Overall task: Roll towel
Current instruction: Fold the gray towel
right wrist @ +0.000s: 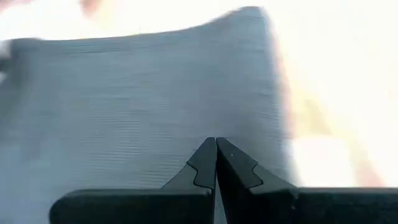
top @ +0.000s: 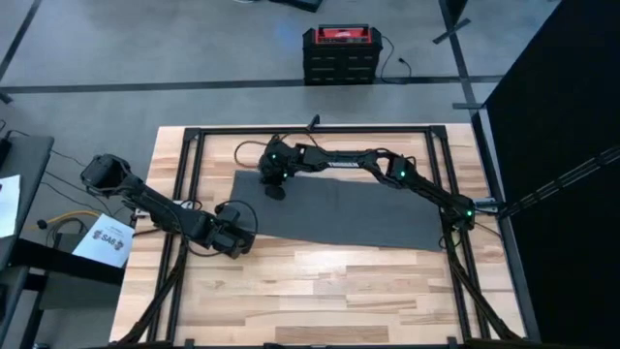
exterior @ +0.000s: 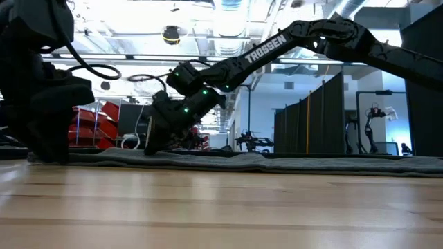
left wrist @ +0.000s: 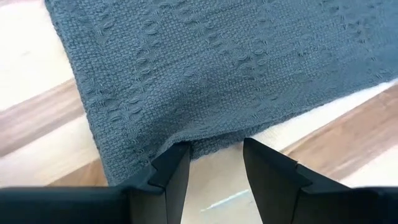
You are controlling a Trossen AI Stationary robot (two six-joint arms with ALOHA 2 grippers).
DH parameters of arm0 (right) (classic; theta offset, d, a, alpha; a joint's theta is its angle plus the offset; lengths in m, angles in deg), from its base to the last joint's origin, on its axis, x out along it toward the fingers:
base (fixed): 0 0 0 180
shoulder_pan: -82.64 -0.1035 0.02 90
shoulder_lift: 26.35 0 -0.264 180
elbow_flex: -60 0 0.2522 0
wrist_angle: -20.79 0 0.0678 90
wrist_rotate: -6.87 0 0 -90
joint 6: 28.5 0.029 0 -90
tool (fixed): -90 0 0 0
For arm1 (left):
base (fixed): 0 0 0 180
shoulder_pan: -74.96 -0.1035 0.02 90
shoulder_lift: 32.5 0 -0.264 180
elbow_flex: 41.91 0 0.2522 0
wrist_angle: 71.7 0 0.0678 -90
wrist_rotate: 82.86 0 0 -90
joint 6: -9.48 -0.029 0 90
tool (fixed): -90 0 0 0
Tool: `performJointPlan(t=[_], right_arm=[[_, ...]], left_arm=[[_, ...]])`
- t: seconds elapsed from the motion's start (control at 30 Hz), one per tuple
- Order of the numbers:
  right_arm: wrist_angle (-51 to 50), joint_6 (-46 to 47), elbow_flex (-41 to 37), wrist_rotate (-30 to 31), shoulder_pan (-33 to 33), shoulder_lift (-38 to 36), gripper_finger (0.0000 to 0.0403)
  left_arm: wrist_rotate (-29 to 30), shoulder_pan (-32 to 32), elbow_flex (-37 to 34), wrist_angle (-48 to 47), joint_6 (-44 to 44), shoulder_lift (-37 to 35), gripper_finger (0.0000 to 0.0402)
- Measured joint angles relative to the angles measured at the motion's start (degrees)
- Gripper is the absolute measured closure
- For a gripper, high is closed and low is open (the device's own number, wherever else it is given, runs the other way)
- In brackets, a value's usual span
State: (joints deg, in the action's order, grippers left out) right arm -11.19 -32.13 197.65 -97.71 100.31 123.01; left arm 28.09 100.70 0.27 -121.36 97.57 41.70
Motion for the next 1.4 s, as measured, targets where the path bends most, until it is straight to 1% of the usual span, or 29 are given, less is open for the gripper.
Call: performJointPlan(t=[0.13,0.2,0.3,0.47,0.6,0.67,0.73,0.9,1.17,1.3,1.4], right_arm=[[-0.36,0.80,0.00,0.23,1.23,-0.16,0.0403],[-0.23,0.80,0.00,-0.99,0.63,-0.41,0.0403],[-0.72,0.76,0.87,-4.98,-2.03,-0.48,0.0403],[1.73,-2.27,1.03,-5.47,-8.33,0.33,0.0403],[4.53,-2.50,1.06,-0.97,-9.60,3.03,0.0403],[5.88,-2.85,1.09,3.85,-9.32,3.43,0.0403],[5.77,-2.48,1.09,5.08,-8.42,3.43,0.0403],[5.50,-0.89,1.09,3.90,-6.54,3.08,0.0403],[5.18,-0.95,1.42,-0.18,-7.82,1.43,0.0403],[6.30,-0.92,1.64,-2.01,-8.73,0.24,0.0403],[5.87,-1.04,1.64,-2.26,-9.19,0.15,0.0403]], left_arm=[[-0.06,0.96,0.00,0.04,0.99,0.02,0.0263],[-0.11,0.98,0.00,0.02,1.00,0.02,0.0263],[-0.13,0.98,-0.02,0.02,0.88,0.02,0.0263],[-0.12,0.97,-0.04,0.20,0.36,0.04,0.0263],[-0.16,1.33,-0.11,1.46,-0.52,0.04,0.0263],[-0.09,2.10,-0.09,1.92,-0.47,0.04,0.0263],[0.19,2.97,-0.11,2.11,-0.47,0.06,0.0263],[0.67,4.52,-0.15,2.08,0.24,0.09,0.0263],[0.05,4.41,0.00,-0.03,-0.15,-0.14,0.0263],[1.22,3.85,-0.20,-1.08,-1.05,-1.75,0.0263],[1.99,3.43,-0.31,-1.48,-1.73,-4.55,0.0263]])
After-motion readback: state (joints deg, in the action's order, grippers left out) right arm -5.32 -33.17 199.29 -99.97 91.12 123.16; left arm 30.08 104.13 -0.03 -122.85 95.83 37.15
